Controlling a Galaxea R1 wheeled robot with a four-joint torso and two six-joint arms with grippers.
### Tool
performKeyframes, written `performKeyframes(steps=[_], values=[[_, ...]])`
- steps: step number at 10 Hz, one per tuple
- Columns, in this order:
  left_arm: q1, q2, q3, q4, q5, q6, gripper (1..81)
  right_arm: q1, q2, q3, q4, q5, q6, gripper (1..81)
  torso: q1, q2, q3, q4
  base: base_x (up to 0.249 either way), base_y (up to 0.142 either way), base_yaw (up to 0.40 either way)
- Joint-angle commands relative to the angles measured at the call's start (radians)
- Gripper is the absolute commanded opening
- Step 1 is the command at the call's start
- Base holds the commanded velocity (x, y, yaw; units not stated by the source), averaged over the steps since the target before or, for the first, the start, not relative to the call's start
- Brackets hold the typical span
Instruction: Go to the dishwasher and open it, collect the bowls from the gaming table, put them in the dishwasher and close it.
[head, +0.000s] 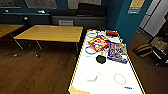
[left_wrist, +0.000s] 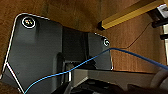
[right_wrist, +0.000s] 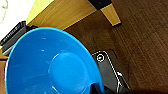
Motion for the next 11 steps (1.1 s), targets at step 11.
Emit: performKeyframes(steps=[11], values=[[-0.291,-0.558,0.627,0.020,0.131,-0.105,81.1,-0.115,0.373,-0.445,-0.207,0.106,0.045,1.0,0.000,0.000,0.000,0.000,0.000,0.000,0.000]])
